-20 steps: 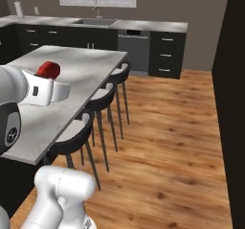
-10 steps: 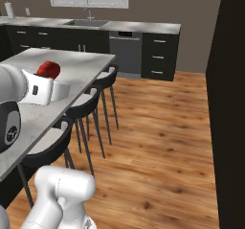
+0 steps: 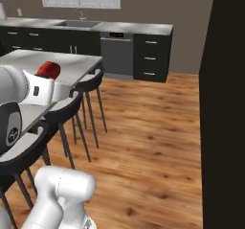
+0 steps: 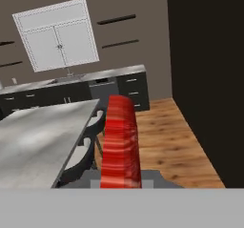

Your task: Transport the steak from the fridge to the microwave and turn on the microwave.

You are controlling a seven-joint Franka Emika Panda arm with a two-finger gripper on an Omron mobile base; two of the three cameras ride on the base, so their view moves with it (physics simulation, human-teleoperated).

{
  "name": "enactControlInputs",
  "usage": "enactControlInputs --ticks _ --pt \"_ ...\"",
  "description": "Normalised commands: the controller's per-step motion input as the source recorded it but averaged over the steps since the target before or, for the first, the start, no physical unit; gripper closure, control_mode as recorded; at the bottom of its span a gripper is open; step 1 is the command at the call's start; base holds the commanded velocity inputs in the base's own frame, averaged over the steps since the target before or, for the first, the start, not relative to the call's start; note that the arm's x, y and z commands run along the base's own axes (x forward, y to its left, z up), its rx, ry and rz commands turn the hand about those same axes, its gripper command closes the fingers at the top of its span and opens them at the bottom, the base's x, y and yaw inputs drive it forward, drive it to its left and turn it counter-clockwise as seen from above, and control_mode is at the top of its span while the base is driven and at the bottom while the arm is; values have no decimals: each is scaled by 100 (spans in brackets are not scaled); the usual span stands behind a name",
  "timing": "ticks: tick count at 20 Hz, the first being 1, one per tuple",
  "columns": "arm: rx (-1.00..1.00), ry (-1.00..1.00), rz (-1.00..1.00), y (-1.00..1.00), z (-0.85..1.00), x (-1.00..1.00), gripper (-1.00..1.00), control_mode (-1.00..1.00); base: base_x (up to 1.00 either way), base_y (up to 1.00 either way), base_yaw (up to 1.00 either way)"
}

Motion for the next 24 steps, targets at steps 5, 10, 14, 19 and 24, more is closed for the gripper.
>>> enactControlInputs --ticks 5,10,14,19,24 --pt "0 0 0 0 0 0 100 100 61 -41 0" --pt "0 0 0 0 0 0 100 100 67 -38 0" --pt "0 0 0 0 0 0 100 100 70 -36 0" --pt "0 0 0 0 0 0 100 100 75 -31 0" --pt "0 0 0 0 0 0 100 100 78 -28 1"
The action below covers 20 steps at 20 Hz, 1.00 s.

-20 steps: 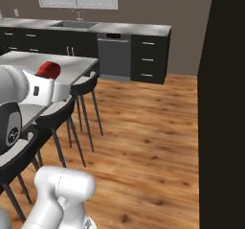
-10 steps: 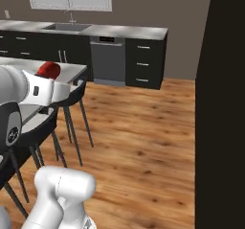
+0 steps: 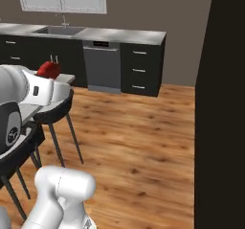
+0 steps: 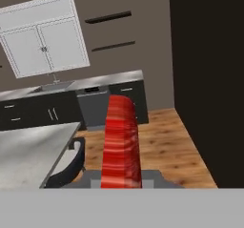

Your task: Transport the steak from the fridge to the microwave and turn on the microwave.

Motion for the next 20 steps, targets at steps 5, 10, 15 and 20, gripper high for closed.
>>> enactControlInputs --ticks 5,10,15,20 --pt "0 0 0 0 0 0 100 100 79 -26 1" --pt "0 0 0 0 0 0 100 100 78 -24 1" --pt "0 0 0 0 0 0 100 100 78 -21 1" --pt "0 0 0 0 0 0 100 100 80 -18 1"
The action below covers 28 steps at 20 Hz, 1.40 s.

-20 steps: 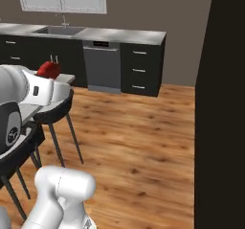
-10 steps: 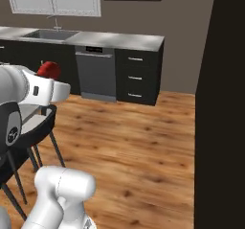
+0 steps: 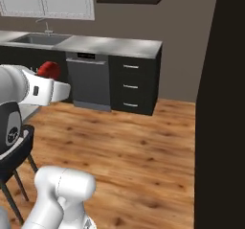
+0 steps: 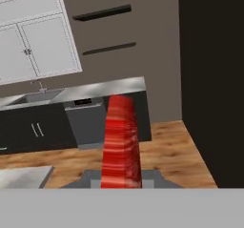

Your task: Transport the steak from the fridge to the microwave and turn on the microwave.

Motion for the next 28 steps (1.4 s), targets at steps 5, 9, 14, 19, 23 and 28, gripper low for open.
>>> enactControlInputs --ticks 5,9,14,19,23,28 --pt "0 0 0 0 0 0 100 100 81 -17 1" --pt "0 0 0 0 0 0 100 100 82 -14 1" --pt "0 0 0 0 0 0 100 100 81 -7 7" --pt "0 0 0 0 0 0 100 100 70 -1 18" --pt "0 0 0 0 0 0 100 100 64 0 27" --pt "0 0 0 0 0 0 100 100 64 0 30"
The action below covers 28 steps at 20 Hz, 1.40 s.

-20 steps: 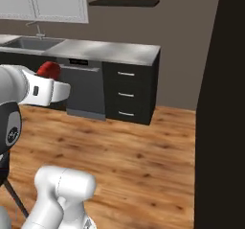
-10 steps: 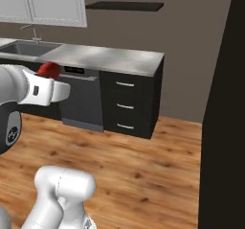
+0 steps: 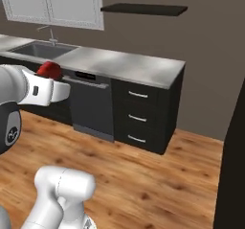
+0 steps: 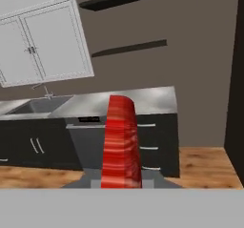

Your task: Transport the steak from the fridge to the microwave and turn on the microwave.

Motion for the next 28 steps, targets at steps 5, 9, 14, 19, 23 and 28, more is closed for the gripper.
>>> enactControlInputs --ticks 5,9,14,19,23,28 --pt "0 0 0 0 0 0 100 100 63 0 34" --pt "0 0 0 0 0 0 100 100 62 0 37" --pt "0 0 0 0 0 0 100 100 58 0 40" --pt "0 0 0 0 0 0 100 100 58 0 39" --pt "0 0 0 0 0 0 100 100 58 0 39" --pt "0 0 0 0 0 0 100 100 61 0 37"
